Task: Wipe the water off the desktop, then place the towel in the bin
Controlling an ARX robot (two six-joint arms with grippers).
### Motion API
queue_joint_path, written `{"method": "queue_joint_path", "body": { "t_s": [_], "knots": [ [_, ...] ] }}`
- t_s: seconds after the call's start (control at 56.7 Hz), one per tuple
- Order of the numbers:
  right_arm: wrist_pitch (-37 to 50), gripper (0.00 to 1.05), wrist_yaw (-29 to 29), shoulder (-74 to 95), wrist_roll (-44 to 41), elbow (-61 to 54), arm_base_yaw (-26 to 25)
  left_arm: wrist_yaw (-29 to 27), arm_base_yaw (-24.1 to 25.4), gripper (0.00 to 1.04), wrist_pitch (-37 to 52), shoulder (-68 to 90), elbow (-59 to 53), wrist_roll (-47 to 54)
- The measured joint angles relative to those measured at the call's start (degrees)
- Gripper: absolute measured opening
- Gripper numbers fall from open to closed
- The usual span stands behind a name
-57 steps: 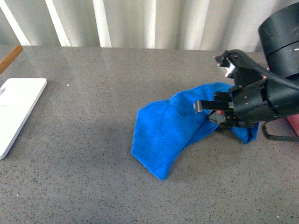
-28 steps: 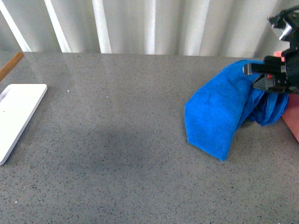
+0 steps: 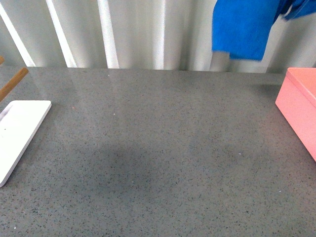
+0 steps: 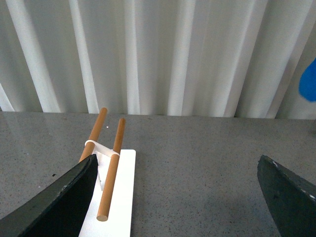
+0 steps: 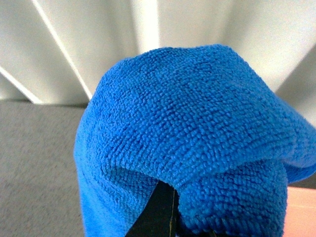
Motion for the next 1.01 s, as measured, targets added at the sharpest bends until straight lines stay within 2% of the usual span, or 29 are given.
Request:
{"method": "queue_joint_path", "body": {
  "t_s": [0.123, 0.229, 0.406, 0.599, 0.776, 1.005],
  "knots": [
    [-7.89, 0.03, 9.64, -5.77, -2.84, 5.35, -3.80, 0.00, 0.00, 0.98, 0.00, 0.00, 0.00, 0.00],
    [-11.72, 0.03, 11.08, -7.85, -2.78, 6.16, -7.61, 0.00, 0.00, 0.98, 0.00, 0.00, 0.00, 0.00],
    [-16.81, 0.03, 10.23, -7.78, -0.28, 3.61, -13.51, 0.00, 0.00, 0.98, 0.00, 0.00, 0.00, 0.00],
    [-20.20, 0.03, 6.03, -3.15, 3.17, -2.10, -19.54, 0.00, 0.00, 0.98, 0.00, 0.00, 0.00, 0.00],
    [-21.99, 0.03, 3.43, 1.86, 6.99, -4.46, -22.18, 0.00, 0.00, 0.98, 0.00, 0.00, 0.00, 0.00],
    [-22.67, 0.03, 3.85, 4.90, 11.23, -4.31, -24.30, 0.00, 0.00, 0.98, 0.00, 0.00, 0.00, 0.00]
  ]
}}
